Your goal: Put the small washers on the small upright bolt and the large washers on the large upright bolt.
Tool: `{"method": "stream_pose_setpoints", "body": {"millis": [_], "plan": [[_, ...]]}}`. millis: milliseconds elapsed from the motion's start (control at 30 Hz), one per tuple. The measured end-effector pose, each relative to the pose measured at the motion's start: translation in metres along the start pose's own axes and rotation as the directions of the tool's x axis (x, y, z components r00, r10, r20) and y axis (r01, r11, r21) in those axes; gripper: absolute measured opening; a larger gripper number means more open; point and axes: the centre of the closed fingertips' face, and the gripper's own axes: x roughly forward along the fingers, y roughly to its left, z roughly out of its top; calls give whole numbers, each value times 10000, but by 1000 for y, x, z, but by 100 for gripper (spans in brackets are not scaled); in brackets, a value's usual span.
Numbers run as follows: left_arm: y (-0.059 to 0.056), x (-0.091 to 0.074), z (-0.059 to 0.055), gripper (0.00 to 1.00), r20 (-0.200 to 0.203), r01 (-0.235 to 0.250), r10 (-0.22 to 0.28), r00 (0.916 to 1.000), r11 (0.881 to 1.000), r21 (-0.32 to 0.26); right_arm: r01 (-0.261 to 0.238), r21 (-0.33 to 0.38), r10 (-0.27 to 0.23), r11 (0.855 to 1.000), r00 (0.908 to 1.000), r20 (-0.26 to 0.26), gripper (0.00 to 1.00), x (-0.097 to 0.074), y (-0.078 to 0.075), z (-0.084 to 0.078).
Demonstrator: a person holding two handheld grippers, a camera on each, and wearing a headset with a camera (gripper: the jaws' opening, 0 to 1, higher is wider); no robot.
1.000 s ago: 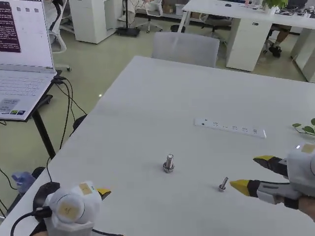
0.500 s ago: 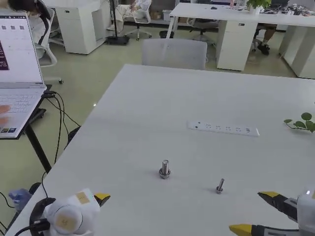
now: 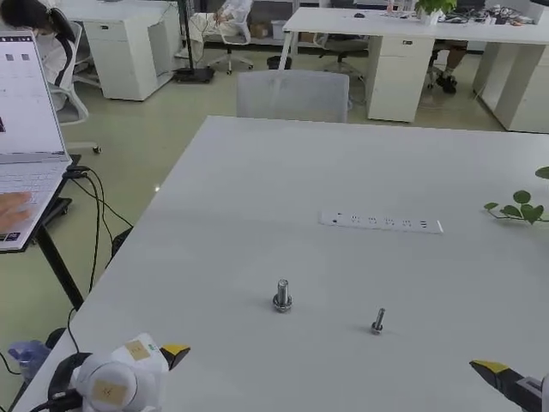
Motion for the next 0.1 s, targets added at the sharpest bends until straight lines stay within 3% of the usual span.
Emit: {"method": "stream_pose_setpoints", "body": {"millis": [100], "plan": [[-2,1,1,98,88,41,-40,10000,9999,-125,-52,-18,52,10000,9997,-225,99,2,1,-4]]}}
